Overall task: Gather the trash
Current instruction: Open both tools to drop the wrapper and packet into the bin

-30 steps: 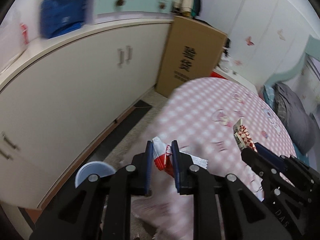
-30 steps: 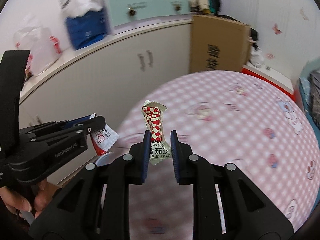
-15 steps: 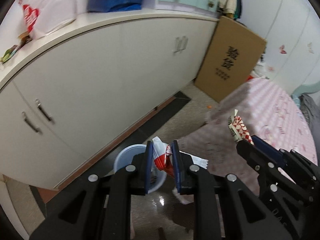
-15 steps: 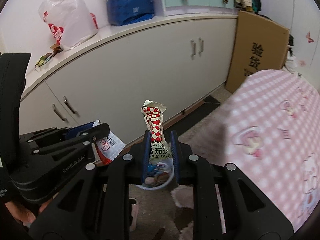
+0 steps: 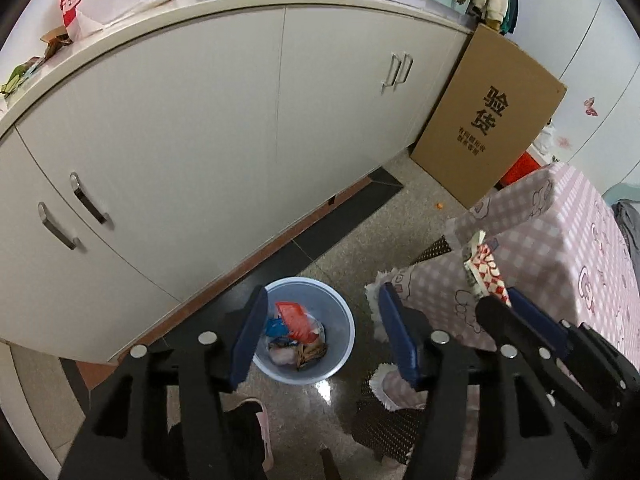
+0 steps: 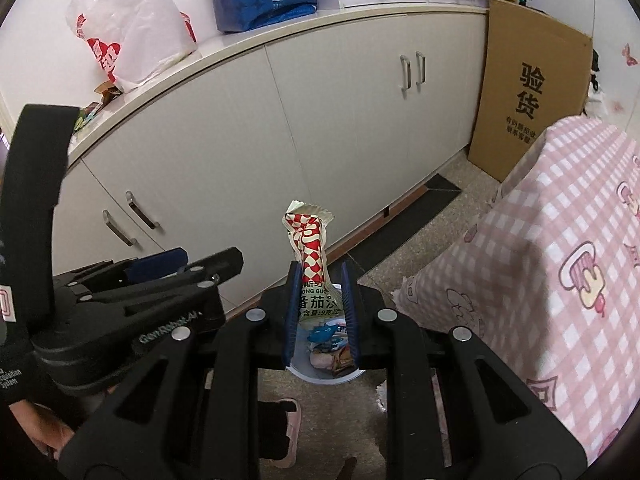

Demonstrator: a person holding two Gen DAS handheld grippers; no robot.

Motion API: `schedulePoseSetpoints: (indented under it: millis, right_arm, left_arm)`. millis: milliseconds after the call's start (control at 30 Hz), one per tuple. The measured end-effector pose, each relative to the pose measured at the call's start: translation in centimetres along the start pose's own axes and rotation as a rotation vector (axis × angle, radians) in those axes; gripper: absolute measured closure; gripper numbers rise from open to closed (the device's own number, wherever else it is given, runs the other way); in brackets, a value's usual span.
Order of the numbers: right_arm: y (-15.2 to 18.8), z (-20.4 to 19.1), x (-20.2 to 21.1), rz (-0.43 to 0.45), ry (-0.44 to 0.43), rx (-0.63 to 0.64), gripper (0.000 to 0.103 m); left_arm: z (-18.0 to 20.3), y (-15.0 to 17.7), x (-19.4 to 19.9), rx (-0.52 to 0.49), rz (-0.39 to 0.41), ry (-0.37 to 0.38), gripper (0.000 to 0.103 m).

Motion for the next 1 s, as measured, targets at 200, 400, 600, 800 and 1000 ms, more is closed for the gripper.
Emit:
schedulePoseSetpoints:
  millis: [200,400,600,800,1000]
  right_arm:
    - [0.5,-0.3,-0.5,-0.018,-0.007,0.0,0.083]
    - [0.5,-1.0,-0.5,-0.014,-0.018,0.003,0.083]
    - [0.0,-2.2,-0.3,0.011,-0.052,-0.004,0.082]
    - [-0.6,-3.0,-0.7,0.035,-0.081,-0.032,0.072]
    - [-0.5,-2.7,0.0,0.053,-0.055,-0.03,0.056]
  left_arm:
    - [-0.6,0.6,-0.4,0.008,-0.014,-0.012,0.042]
    - [-1.4,0.7,0.2,0.024,-0.006,-0.025,0.039]
    - [-2.5,0.5,1.2,0.026,0.019,-0.055,0.038]
    - [-4.0,0.2,2.1,0.057,0.04,-0.088,0.038]
    - [-4.6,0.4,2.9,0.071,0.047,-0.092,0.037]
Point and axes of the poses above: each gripper's, at about its wrist camera, not at the fingertips, and x roughly against the way its jaws point, z to its right, y to its underside, the point moved 10 cm from there along -x, roughly the way its jaws point, and after that the axes turned 4 degrees about -x, right-handed, at the moved point
